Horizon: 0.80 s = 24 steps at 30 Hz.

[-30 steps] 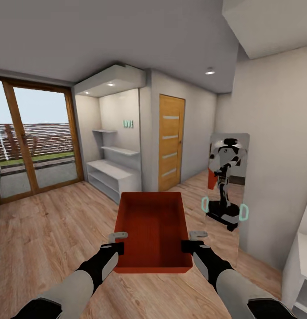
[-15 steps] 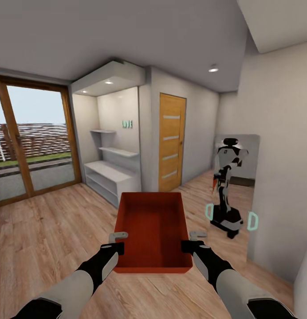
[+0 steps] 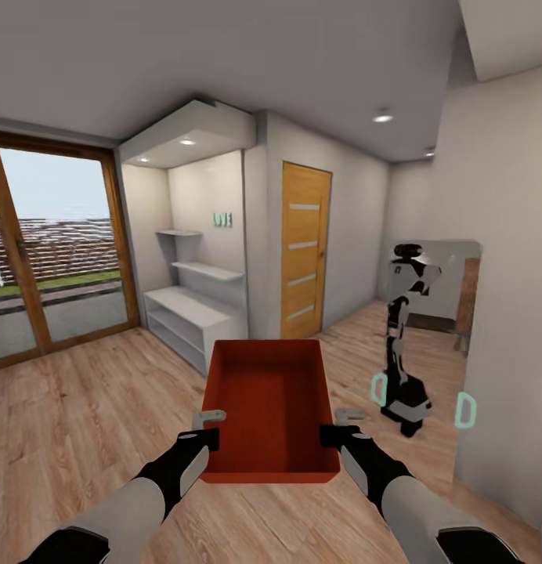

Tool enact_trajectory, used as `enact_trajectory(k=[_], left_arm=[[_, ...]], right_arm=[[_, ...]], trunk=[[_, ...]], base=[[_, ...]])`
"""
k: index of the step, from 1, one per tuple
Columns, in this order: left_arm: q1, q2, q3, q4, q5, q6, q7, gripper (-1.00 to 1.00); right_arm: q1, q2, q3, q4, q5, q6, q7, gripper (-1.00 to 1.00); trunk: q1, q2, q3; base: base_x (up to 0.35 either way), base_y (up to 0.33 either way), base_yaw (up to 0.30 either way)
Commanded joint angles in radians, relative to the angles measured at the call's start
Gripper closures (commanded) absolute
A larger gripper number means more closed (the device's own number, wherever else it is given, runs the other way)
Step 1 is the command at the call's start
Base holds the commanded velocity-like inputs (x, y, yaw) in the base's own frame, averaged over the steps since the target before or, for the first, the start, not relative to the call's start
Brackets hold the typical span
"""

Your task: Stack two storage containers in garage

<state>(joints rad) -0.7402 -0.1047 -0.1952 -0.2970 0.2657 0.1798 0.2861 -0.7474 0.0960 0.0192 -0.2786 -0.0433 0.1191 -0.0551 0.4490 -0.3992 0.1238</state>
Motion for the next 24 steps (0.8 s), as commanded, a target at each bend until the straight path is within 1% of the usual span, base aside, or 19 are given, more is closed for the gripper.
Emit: enact_trajectory(k=[1,24], left_arm=[[-0.001,0.042,0.043,-0.007,0.004,0.005,0.007,1.0],[-0.001,0.042,0.043,-0.007,0.004,0.006,0.007,1.0]], right_arm=[[0.0,-0.012,-0.01,-0.001,-0.02,0.005,0.003,1.0],[0.0,-0.008,-0.01,-0.001,-0.02,0.005,0.003,1.0]], trunk=[[0.001,-0.001,0.0],[0.001,-0.001,0.0]], base=[[0.329,0.0,0.0],[0.329,0.0,0.0]])
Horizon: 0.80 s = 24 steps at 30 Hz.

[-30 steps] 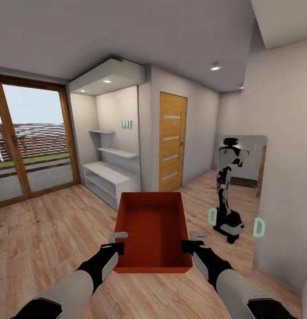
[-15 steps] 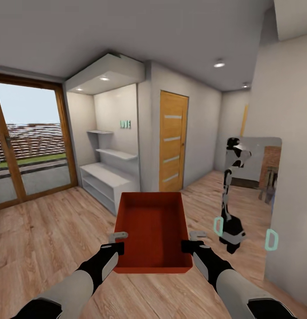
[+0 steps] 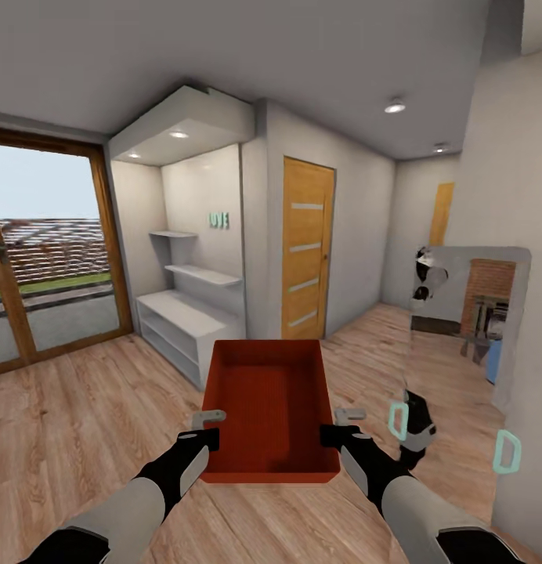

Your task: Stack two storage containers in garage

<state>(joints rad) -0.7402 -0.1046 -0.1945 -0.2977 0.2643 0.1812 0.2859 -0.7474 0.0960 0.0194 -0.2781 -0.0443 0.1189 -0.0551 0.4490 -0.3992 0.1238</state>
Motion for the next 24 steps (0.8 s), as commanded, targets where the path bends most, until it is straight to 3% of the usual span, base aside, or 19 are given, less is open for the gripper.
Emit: enact_trajectory(k=[1,16,24], left_arm=[[-0.001,0.042,0.043,-0.006,0.006,0.004,0.007,1.0],[-0.001,0.042,0.043,-0.006,0.006,0.006,0.006,1.0],[-0.001,0.042,0.043,-0.007,0.005,0.006,0.006,1.0]], right_arm=[[0.0,-0.008,-0.01,-0.001,-0.019,0.005,0.003,1.0],[0.0,-0.009,-0.01,-0.001,-0.019,0.005,0.003,1.0],[0.0,-0.008,-0.01,-0.001,-0.019,0.007,0.003,1.0]], trunk=[[0.001,-0.001,0.0],[0.001,-0.001,0.0],[0.001,-0.001,0.001]], base=[[0.329,0.0,0.0],[0.329,0.0,-0.006],[0.329,0.0,-0.186]])
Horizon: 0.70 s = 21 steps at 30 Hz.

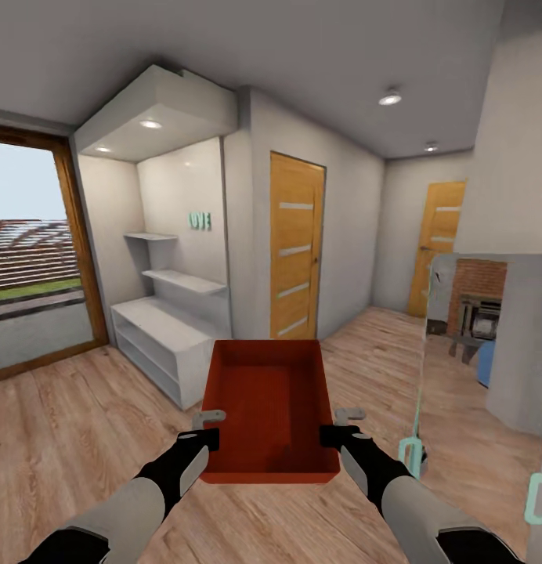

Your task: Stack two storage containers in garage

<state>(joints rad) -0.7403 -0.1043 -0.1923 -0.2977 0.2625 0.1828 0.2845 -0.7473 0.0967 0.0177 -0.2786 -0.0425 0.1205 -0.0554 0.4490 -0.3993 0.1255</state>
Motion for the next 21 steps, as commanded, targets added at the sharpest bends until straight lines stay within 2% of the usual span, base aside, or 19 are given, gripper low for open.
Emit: enact_trajectory(k=[1,10,21], left_arm=[[-0.001,0.041,0.04,-0.007,0.007,0.004,0.007,1.0],[-0.001,0.041,0.04,-0.008,0.007,0.005,0.007,1.0],[-0.001,0.041,0.04,-0.008,0.007,0.006,0.007,1.0]], right_arm=[[0.0,-0.008,-0.008,-0.001,-0.02,0.005,0.003,1.0],[0.0,-0.009,-0.008,-0.001,-0.02,0.005,0.003,1.0],[0.0,-0.01,-0.008,-0.001,-0.02,0.004,0.003,1.0]], trunk=[[0.001,-0.001,0.0],[0.001,-0.001,0.003],[0.001,-0.001,0.004]], base=[[0.329,0.0,-0.23],[0.329,0.051,-0.221],[0.329,0.107,-0.028]])
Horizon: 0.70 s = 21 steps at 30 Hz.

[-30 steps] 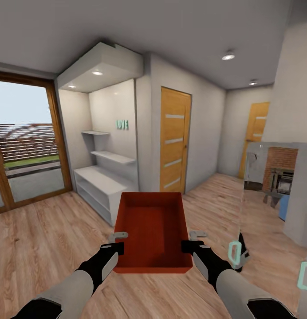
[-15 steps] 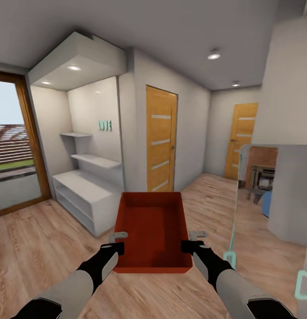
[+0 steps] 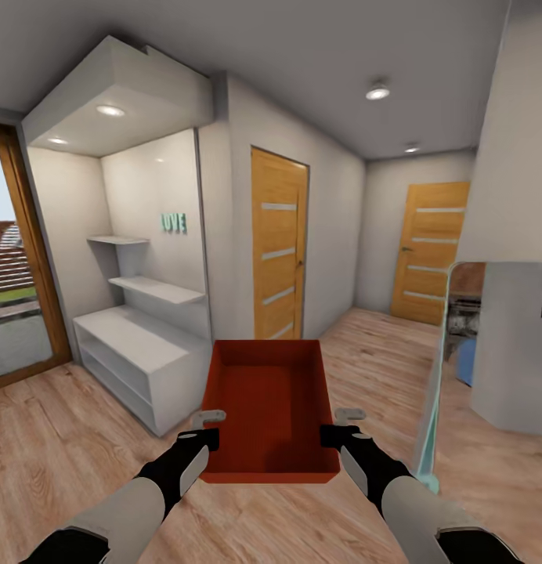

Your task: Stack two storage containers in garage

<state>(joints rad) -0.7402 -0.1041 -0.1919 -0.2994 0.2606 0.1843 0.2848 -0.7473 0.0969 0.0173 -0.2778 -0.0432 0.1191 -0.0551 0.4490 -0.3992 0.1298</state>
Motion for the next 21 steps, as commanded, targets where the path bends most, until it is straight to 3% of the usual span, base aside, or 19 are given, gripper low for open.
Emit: enact_trajectory(k=[1,21], left_arm=[[-0.001,0.041,0.04,-0.006,0.009,0.004,0.007,1.0],[-0.001,0.041,0.04,-0.006,0.009,0.004,0.007,1.0]], right_arm=[[0.0,-0.01,-0.008,-0.001,-0.02,0.005,0.003,1.0],[0.0,-0.008,-0.008,-0.001,-0.02,0.005,0.003,1.0]], trunk=[[0.001,-0.001,0.0],[0.001,-0.001,0.0]], base=[[0.329,0.112,-0.001],[0.329,0.112,0.0]])
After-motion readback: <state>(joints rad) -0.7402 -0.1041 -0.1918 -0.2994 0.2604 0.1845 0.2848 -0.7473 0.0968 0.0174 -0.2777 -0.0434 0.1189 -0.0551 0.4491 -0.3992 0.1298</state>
